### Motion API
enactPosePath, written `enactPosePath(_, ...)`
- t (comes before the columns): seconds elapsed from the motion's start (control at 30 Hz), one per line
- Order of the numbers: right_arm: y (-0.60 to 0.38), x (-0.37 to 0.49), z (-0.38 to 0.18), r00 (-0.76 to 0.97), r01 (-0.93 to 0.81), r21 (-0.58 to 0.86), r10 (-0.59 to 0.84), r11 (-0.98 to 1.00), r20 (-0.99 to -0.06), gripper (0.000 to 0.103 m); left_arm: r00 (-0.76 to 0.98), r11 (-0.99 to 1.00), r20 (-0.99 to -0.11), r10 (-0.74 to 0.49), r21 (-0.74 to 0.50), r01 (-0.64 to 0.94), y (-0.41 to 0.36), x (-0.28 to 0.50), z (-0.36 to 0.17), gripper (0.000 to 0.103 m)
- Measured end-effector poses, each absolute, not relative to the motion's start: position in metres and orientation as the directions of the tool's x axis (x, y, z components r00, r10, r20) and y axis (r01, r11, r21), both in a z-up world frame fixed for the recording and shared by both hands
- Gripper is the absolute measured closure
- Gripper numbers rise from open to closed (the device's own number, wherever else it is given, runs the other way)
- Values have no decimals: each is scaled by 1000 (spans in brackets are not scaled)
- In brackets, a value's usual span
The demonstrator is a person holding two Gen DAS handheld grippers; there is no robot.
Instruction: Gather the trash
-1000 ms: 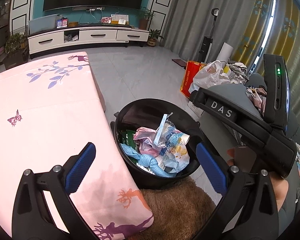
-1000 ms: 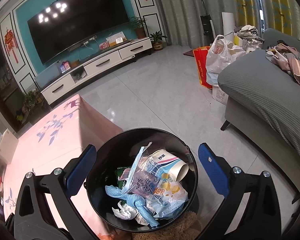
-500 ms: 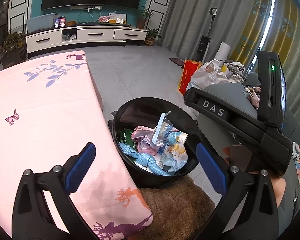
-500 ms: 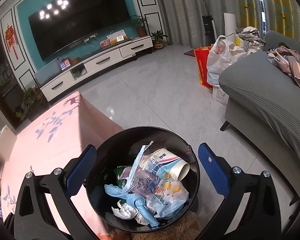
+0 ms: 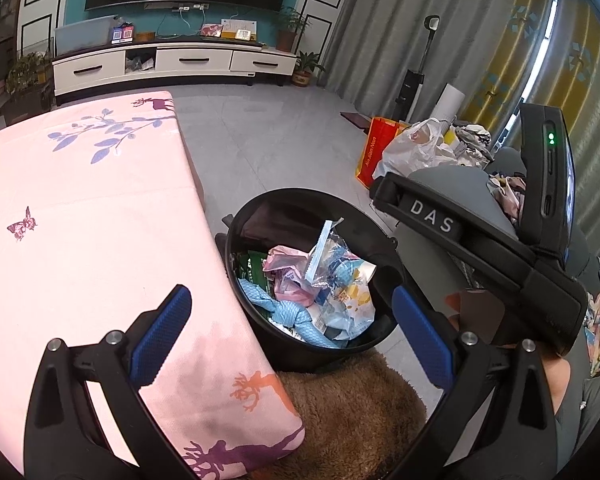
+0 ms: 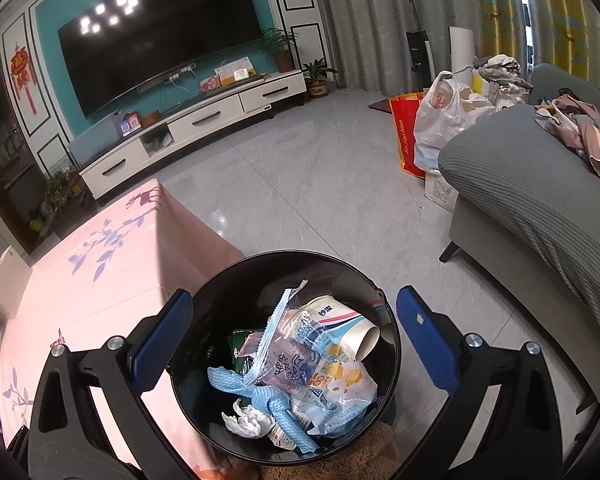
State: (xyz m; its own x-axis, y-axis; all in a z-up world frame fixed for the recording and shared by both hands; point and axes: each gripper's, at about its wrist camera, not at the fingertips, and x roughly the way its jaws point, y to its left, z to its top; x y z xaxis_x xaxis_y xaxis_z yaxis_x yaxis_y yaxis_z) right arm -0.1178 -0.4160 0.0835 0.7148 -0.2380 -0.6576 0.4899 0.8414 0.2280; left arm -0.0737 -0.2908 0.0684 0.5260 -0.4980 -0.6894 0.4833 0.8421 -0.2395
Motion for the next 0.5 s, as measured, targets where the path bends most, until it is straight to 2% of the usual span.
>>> enactPosePath(0.5,-417,-118,80,705,495,213,-247,842,-665,3,513,841,-700,-497,-243,483,-293,-71,65,3)
